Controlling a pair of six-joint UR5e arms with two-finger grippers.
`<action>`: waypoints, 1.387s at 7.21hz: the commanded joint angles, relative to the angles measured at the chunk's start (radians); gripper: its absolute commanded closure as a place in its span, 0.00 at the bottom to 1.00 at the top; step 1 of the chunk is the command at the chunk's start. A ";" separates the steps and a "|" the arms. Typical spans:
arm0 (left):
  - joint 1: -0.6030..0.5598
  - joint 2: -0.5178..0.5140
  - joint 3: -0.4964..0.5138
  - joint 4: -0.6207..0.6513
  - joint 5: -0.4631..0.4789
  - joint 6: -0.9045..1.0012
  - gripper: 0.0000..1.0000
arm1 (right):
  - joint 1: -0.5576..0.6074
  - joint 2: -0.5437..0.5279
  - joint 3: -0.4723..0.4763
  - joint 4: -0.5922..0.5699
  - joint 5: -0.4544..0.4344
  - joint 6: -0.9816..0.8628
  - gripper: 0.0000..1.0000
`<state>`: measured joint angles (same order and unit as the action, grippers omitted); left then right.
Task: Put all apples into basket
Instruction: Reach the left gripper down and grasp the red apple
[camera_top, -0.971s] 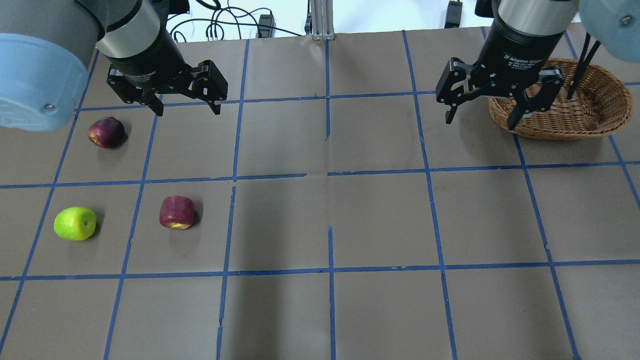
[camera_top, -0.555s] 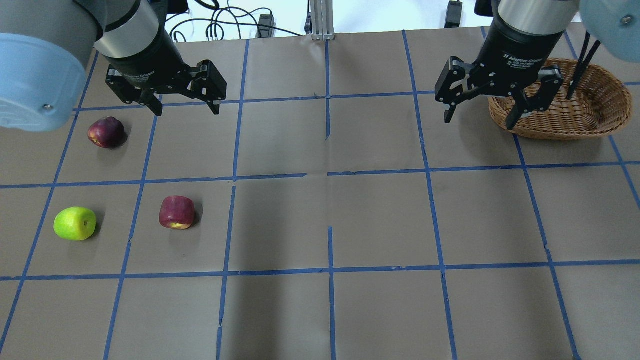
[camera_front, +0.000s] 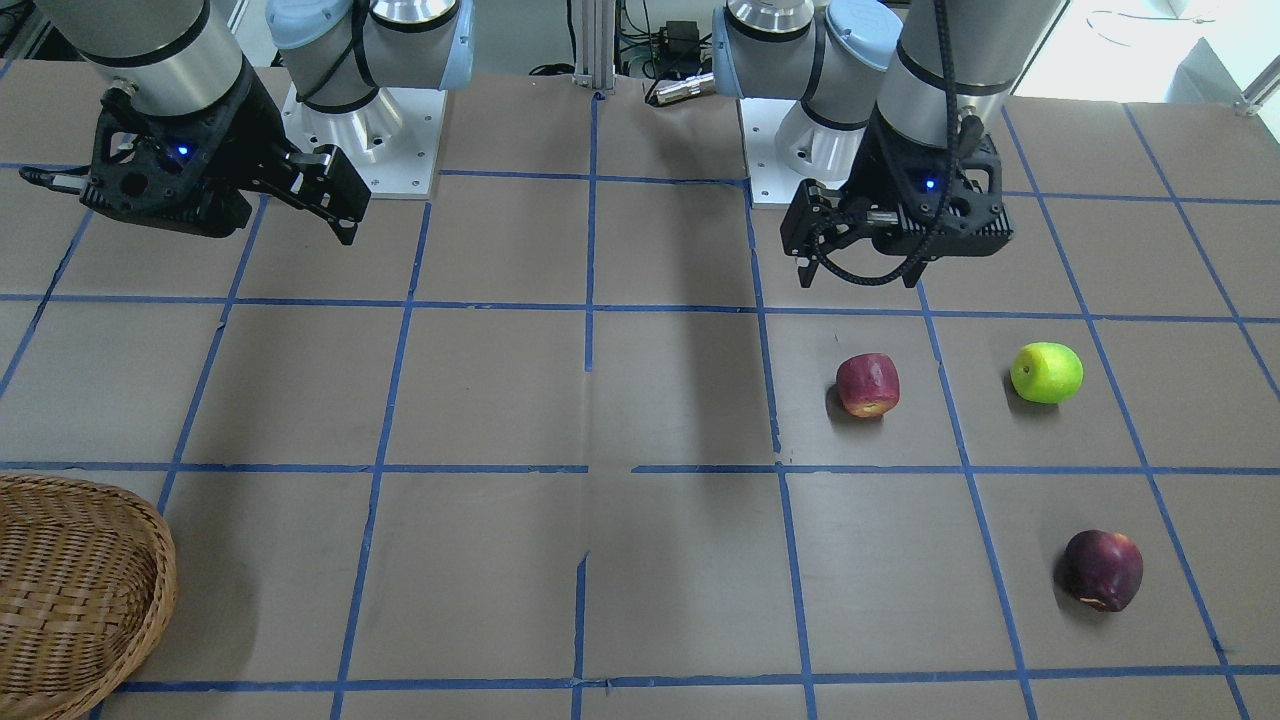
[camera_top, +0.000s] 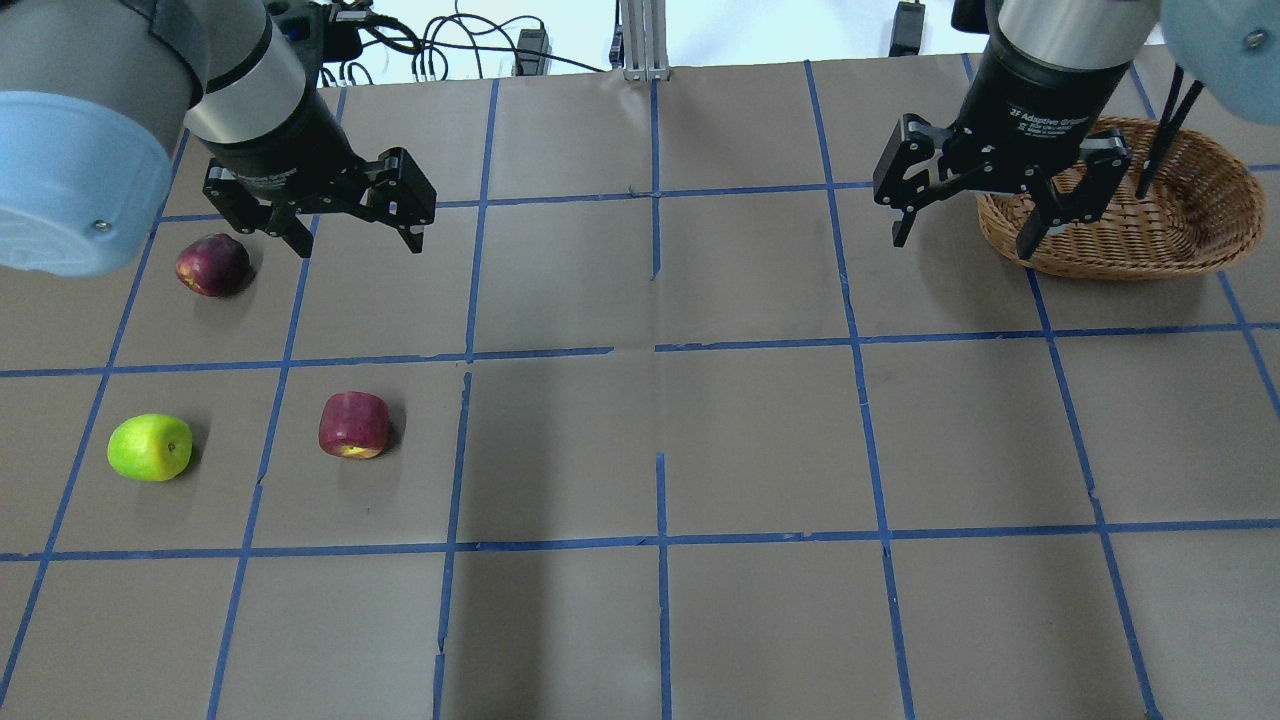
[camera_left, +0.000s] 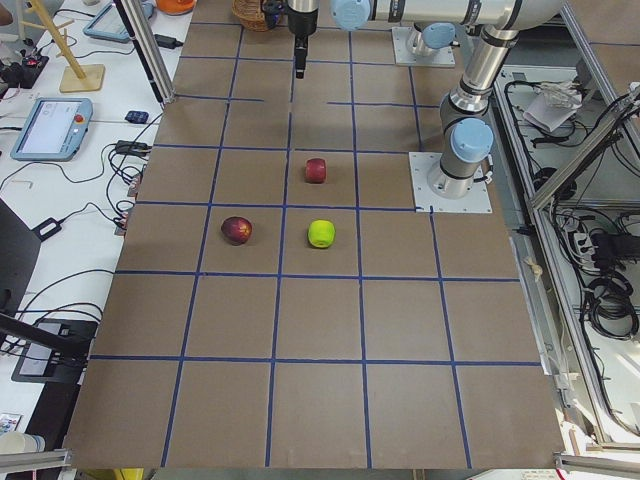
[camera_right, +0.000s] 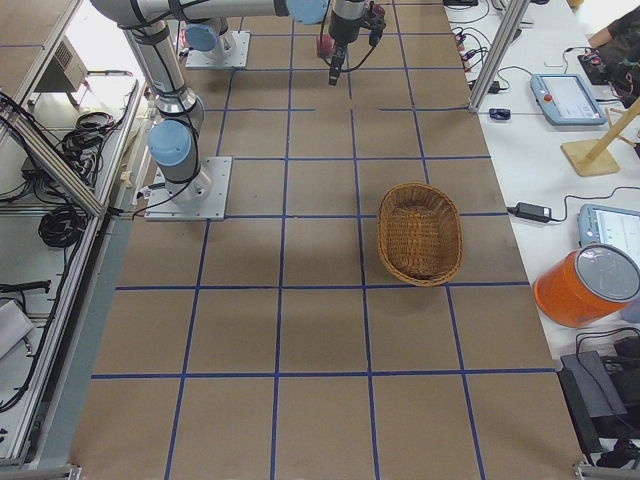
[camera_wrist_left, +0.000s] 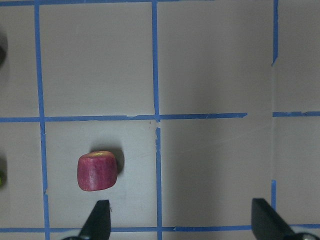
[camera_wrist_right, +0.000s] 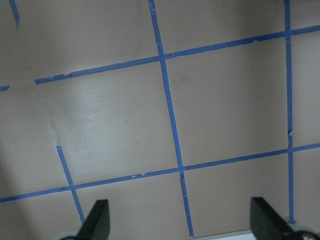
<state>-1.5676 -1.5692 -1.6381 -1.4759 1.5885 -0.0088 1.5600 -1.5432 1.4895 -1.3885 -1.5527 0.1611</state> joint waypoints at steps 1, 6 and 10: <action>0.175 -0.020 -0.182 0.067 -0.001 0.237 0.00 | 0.000 0.000 0.000 -0.001 -0.001 0.000 0.00; 0.235 -0.202 -0.473 0.532 -0.002 0.263 0.00 | 0.002 0.000 0.000 -0.001 -0.004 -0.002 0.00; 0.235 -0.259 -0.514 0.582 0.048 0.276 0.00 | 0.000 0.000 0.000 -0.006 -0.003 -0.003 0.00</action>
<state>-1.3331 -1.8194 -2.1462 -0.9028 1.6099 0.2630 1.5601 -1.5432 1.4894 -1.3933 -1.5557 0.1581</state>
